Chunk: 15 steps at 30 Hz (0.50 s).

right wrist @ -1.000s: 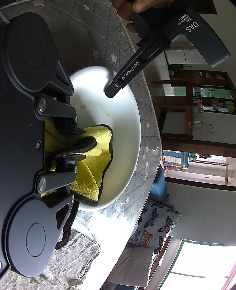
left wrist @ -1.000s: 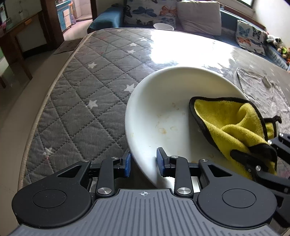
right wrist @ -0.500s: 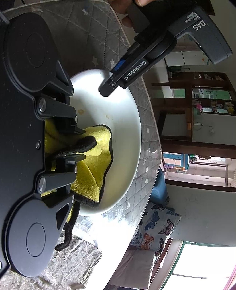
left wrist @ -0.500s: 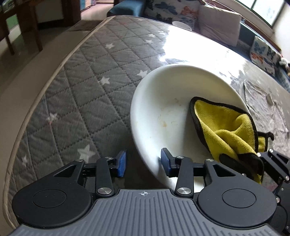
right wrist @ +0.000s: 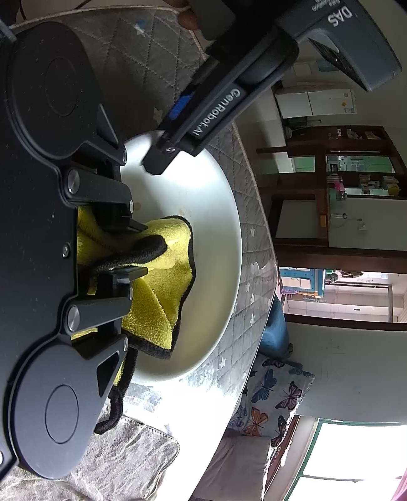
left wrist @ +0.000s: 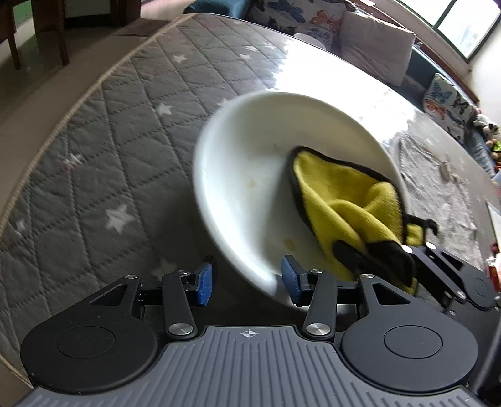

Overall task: Clean bowl
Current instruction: 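Wipe the yellow cloth across the residue spots with the right gripper while the left gripper tilts the bowl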

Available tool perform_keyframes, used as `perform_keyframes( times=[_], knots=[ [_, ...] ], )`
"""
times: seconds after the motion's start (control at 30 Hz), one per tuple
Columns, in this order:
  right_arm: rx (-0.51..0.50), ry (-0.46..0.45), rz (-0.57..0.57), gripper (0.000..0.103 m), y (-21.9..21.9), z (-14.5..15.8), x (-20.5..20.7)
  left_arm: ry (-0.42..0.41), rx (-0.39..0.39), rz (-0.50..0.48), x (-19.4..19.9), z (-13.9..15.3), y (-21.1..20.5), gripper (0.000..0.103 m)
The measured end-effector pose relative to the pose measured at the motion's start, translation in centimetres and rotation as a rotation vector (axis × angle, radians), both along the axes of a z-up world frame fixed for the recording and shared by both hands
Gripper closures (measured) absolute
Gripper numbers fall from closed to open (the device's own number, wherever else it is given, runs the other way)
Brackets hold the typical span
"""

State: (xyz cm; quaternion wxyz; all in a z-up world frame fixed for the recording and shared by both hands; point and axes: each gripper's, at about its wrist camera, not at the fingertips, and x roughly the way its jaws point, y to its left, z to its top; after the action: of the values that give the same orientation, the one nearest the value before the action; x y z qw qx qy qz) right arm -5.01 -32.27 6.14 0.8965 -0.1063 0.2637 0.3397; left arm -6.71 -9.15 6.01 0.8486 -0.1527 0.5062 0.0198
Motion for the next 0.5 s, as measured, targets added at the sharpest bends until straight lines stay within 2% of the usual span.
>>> perform_keyframes(
  times=[0.23,0.5],
  knots=[
    [0.034,0.021,0.015,0.081,-0.3,0.2,-0.2,-0.011,-0.036,0.011,0.1,0.2,-1.0,0.065],
    [0.052,0.033,0.051,0.081,-0.1,0.6,-0.9,-0.024,-0.003,-0.006,1.2,-0.3,-0.7,0.073]
  ],
)
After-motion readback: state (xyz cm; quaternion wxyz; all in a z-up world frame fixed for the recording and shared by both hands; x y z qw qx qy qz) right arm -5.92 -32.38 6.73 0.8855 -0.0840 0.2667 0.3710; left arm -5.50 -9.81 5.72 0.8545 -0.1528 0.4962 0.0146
